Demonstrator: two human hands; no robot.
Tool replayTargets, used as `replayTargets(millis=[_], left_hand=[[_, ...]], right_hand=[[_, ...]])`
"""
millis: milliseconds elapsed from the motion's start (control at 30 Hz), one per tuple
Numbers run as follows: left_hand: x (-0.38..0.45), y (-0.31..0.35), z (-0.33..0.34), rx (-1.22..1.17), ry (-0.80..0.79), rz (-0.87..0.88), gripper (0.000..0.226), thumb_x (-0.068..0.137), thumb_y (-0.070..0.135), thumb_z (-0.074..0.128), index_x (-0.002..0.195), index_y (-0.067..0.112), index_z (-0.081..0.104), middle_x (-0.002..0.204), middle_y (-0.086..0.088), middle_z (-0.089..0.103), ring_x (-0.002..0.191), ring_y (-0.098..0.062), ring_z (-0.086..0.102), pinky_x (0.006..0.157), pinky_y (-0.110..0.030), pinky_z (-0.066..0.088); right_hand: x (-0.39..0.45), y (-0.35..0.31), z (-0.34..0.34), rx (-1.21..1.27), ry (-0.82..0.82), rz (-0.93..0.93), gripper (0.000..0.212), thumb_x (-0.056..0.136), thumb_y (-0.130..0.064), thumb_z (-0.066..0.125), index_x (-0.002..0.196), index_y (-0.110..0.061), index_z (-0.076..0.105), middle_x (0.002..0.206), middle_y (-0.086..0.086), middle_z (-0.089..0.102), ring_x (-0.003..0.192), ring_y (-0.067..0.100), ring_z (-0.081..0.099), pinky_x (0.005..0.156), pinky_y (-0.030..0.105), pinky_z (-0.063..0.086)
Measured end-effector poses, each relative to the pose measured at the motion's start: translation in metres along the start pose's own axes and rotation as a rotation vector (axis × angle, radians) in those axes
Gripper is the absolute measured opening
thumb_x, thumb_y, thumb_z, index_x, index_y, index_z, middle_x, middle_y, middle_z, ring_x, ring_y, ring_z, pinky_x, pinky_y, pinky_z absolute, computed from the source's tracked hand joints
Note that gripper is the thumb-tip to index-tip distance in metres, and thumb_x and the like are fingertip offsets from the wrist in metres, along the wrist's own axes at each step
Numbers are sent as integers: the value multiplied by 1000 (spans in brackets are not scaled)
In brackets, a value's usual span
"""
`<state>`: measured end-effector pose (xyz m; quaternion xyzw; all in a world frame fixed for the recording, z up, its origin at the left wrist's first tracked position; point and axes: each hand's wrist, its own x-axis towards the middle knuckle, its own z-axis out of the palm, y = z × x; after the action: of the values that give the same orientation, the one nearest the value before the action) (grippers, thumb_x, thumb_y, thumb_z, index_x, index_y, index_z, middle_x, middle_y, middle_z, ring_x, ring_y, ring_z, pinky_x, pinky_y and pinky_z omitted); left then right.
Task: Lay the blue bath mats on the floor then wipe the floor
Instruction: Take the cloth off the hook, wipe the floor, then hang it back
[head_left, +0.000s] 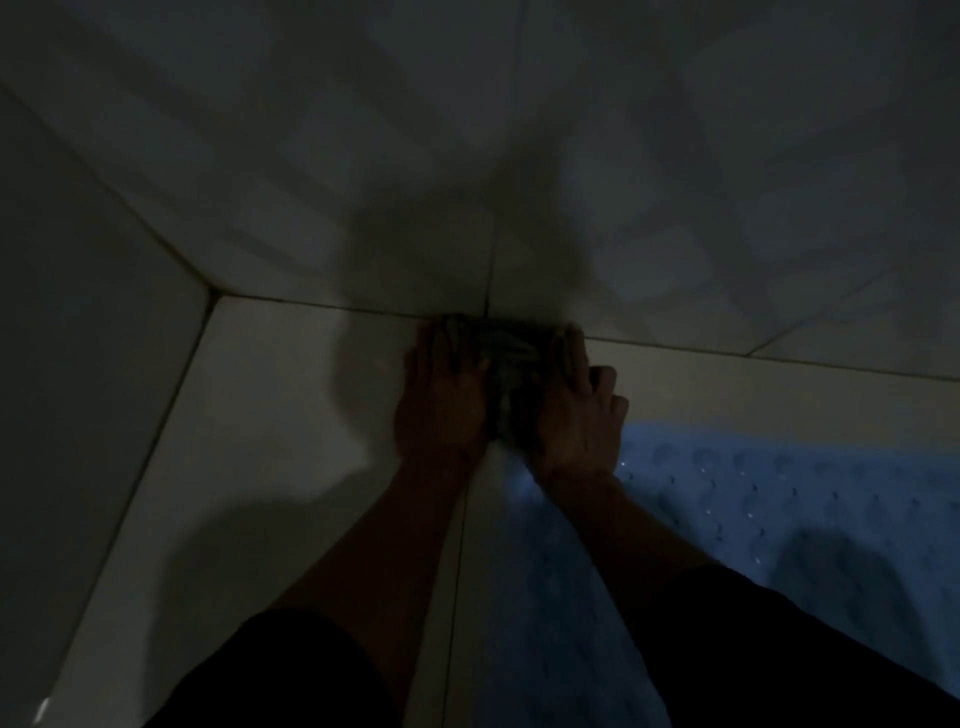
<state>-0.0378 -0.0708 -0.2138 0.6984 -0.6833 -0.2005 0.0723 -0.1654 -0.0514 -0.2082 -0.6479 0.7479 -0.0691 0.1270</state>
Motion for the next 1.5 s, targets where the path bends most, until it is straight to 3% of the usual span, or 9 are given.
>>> replayTargets(millis=[100,233,367,467,600,767,1033,1267,1500], left_hand=[[2,11,8,91,56,50,53,93,23,43,139,0,55,140,-23,57,129,-36,57,100,-46,53],[1,20,13,149,-28,117,48,86,22,49,128,6,67,130,-17,66,119,-31,65,95,-41,57],[3,28,20,117,-28,90,52,88,22,39,128,3,66,131,-21,65,117,-33,66,94,-43,56],[-3,42,17,-40,-18,22,58,102,27,30,155,5,29,161,-21,28,147,-34,32,116,-46,35],[-7,62,14,-87,-93,-50,68,108,39,30,159,20,-10,168,-6,-11,155,-26,-3,123,-40,10],[-10,92,26,-162,-50,-40,65,108,36,32,159,19,-5,168,-5,-7,155,-27,-2,125,-44,7],[-15,122,33,-510,-61,-173,71,100,61,21,159,27,3,168,1,10,153,-20,14,125,-45,14],[-8,114,45,-122,85,-81,52,102,45,33,142,16,46,140,-9,50,128,-33,43,103,-44,36],[-7,138,42,44,72,-46,42,105,35,34,136,10,47,121,-16,50,111,-35,43,85,-42,40]], right_hand=[[-2,8,-9,-52,-30,40,76,99,-28,47,158,-20,-1,167,2,-6,124,32,30,89,40,33],[3,14,-15,-27,-7,133,60,106,-30,32,159,-17,7,167,2,-2,124,35,34,88,41,35],[11,20,-6,50,-26,145,67,103,-20,40,159,-13,4,167,2,-1,142,33,22,104,38,21],[16,33,-6,110,-52,133,64,105,-21,37,158,-14,2,167,2,-3,151,31,11,113,31,4],[11,51,-19,122,-43,108,70,103,-16,42,158,-18,-2,167,-3,-6,150,30,13,116,40,23],[8,87,-33,161,-19,114,64,104,-21,40,159,-28,8,165,-9,6,138,24,29,95,40,43],[-1,97,-31,130,22,224,60,105,-43,26,158,-17,12,146,14,36,125,35,39,93,46,37],[10,106,-32,80,-17,131,58,106,-38,28,156,-8,21,139,20,47,118,38,50,92,43,37],[14,145,-45,94,-73,21,58,107,-37,28,158,-15,10,150,19,35,127,37,43,99,41,37]])
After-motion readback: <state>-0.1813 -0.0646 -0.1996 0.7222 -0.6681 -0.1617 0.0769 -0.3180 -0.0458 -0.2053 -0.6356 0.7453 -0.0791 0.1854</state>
